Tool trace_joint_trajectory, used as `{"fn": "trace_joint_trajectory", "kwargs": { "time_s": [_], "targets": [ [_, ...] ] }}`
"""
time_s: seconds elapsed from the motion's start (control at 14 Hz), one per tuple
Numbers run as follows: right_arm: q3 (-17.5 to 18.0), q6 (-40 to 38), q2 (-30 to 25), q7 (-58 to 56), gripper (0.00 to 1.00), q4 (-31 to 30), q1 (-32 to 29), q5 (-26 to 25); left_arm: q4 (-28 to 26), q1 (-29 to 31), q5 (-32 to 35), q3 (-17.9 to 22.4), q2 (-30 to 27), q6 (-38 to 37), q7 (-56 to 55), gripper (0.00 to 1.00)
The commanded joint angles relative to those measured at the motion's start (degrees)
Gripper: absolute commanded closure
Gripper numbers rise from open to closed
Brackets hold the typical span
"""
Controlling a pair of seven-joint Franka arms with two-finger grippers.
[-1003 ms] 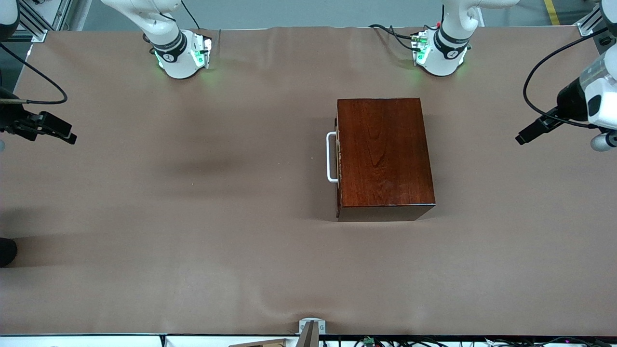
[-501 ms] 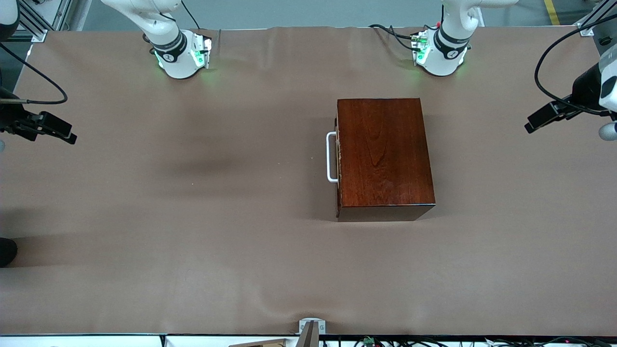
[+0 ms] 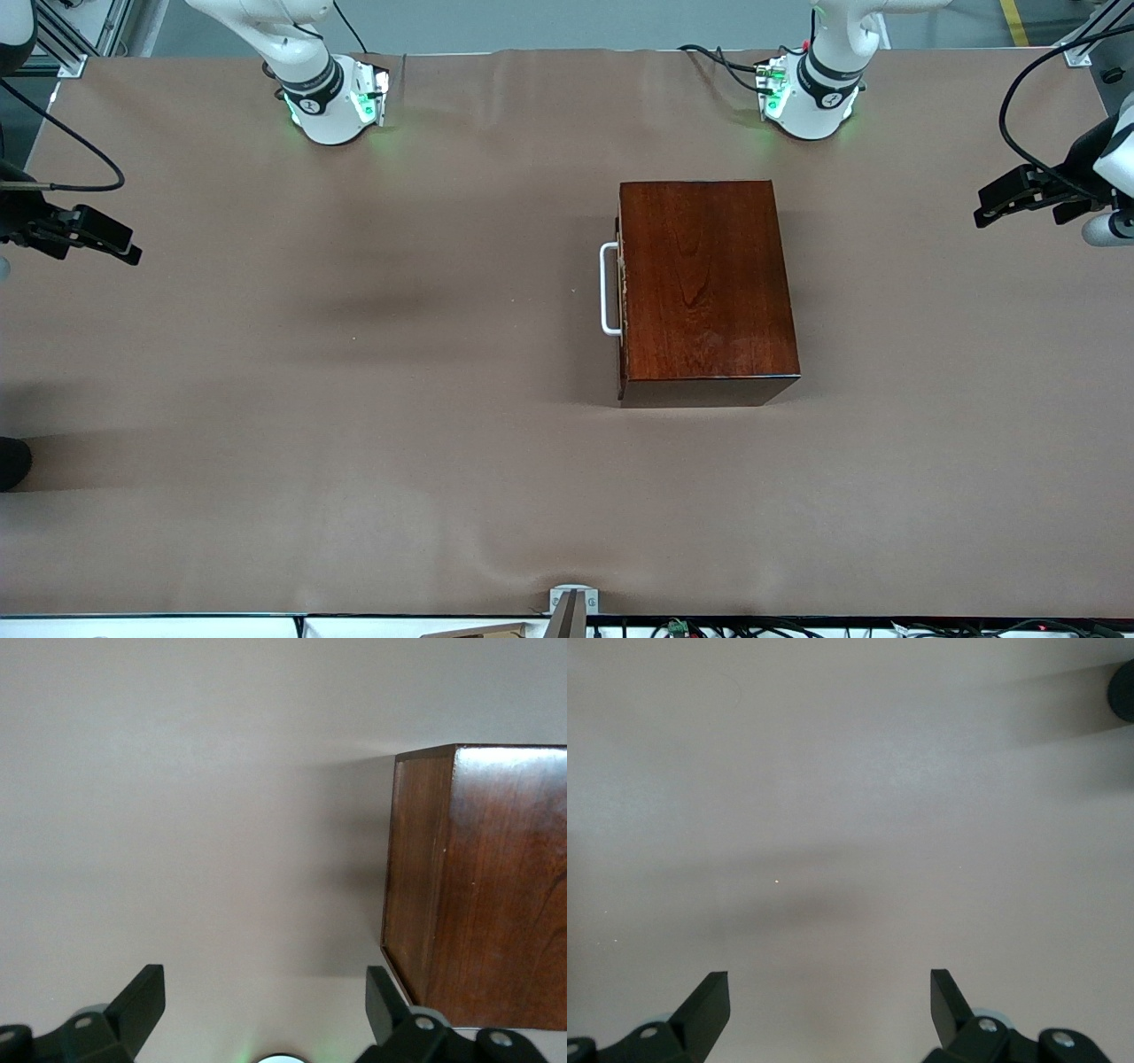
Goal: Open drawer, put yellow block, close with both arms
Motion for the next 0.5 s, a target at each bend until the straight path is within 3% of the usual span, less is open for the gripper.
{"fn": "trace_joint_trajectory", "kwargs": {
  "time_s": [0.0, 0.43],
  "targets": [
    [0.50, -0.14, -0.35, -0.29, 0.00, 0.34, -0.43, -0.03, 2.01, 1.21, 1.09, -2.87, 0.81, -1.09, 1.89, 0.00],
    [0.50, -0.14, -0.35, -0.29, 0.00, 0.34, -0.34, -0.03, 3.25, 3.68, 0.92, -6.83, 0.81, -1.09, 2.51, 0.00]
  ]
}}
